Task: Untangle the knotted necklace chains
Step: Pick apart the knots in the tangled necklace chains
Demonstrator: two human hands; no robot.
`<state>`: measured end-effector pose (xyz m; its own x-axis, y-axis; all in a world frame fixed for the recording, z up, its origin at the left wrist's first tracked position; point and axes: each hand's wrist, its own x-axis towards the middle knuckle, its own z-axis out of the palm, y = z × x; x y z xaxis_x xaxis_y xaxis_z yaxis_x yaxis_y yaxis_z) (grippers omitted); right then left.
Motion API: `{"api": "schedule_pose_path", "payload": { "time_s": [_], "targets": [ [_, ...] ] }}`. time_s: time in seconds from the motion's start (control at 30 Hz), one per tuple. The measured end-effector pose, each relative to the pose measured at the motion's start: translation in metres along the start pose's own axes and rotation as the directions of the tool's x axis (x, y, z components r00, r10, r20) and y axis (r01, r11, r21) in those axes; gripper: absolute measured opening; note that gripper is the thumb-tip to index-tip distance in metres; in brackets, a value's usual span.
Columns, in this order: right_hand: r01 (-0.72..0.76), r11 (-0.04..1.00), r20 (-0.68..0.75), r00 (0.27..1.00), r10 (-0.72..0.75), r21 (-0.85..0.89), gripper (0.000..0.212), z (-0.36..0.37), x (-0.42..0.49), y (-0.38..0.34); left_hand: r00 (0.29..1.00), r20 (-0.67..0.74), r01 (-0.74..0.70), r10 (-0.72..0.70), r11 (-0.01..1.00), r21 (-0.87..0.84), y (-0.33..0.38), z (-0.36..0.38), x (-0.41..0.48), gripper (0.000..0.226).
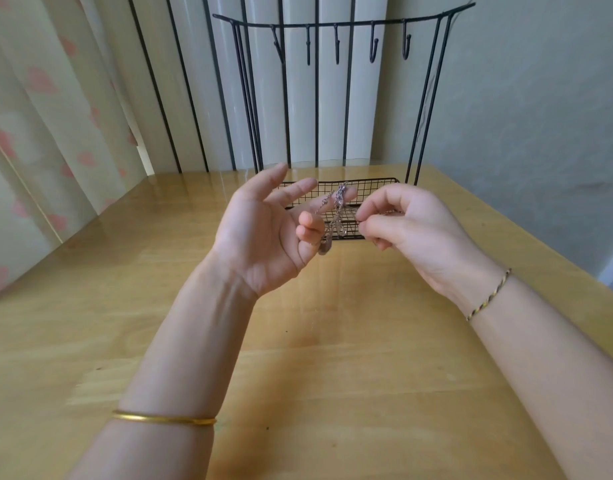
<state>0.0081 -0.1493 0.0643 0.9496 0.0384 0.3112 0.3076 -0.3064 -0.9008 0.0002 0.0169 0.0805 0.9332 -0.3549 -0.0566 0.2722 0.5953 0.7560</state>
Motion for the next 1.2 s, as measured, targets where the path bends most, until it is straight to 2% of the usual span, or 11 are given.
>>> {"api": "schedule_pose_path", "payload": {
  "time_s": [0.17,0.23,0.33,0.47,0.57,0.7,0.87,0.93,1.0,1.1,1.2],
  "targets": [
    [0.088,0.978,-0.009,0.996,-0.091,-0.188,0.029,0.001,0.000,-0.001,0.999,0.013,0.029,-0.029,1.000,0.006,0.001,-0.003,0.001,0.041],
    [0.094,0.982,0.016,0.996,-0.093,-0.165,0.027,0.001,0.000,-0.002,0.999,0.024,0.041,-0.042,0.999,0.005,0.002,-0.003,0.001,0.039],
    [0.091,0.988,0.094,0.992,-0.079,-0.128,0.011,0.004,-0.002,-0.005,0.998,0.034,0.048,-0.048,0.999,-0.002,0.002,-0.004,0.001,0.040],
    [0.131,0.966,0.090,0.990,-0.113,-0.222,0.021,0.010,-0.003,-0.001,0.998,0.028,0.051,-0.051,0.999,0.009,0.001,-0.004,0.000,0.038],
    [0.005,1.000,0.045,0.999,-0.004,-0.025,0.015,0.006,-0.001,-0.003,0.999,-0.037,0.018,-0.014,0.992,0.127,0.002,-0.004,0.001,0.032],
    [-0.079,0.964,-0.001,0.997,0.081,0.255,0.007,-0.002,0.002,-0.004,0.995,-0.097,-0.003,0.040,0.935,0.354,0.000,-0.003,0.002,0.022],
    [-0.105,0.978,-0.076,0.990,0.121,0.182,0.011,-0.007,0.003,-0.005,0.989,-0.073,-0.063,0.127,0.821,0.567,-0.003,-0.004,0.000,0.027],
    [-0.127,0.965,-0.091,0.984,0.152,0.230,0.008,-0.010,0.004,-0.006,0.988,-0.060,-0.073,0.140,0.781,0.621,-0.004,-0.004,0.000,0.041],
    [-0.174,0.910,-0.067,0.975,0.214,0.377,0.016,-0.012,0.006,-0.006,0.986,-0.075,-0.065,0.150,0.753,0.655,-0.004,-0.006,0.001,0.048],
    [-0.234,0.769,-0.011,0.954,0.298,0.595,0.019,-0.010,0.006,-0.006,0.976,-0.123,-0.044,0.179,0.719,0.693,-0.006,-0.009,0.004,0.027],
    [-0.261,0.674,0.039,0.945,0.325,0.691,0.021,-0.008,0.005,-0.006,0.955,-0.153,-0.049,0.254,0.643,0.765,-0.009,-0.010,0.006,0.011]
  ]
}}
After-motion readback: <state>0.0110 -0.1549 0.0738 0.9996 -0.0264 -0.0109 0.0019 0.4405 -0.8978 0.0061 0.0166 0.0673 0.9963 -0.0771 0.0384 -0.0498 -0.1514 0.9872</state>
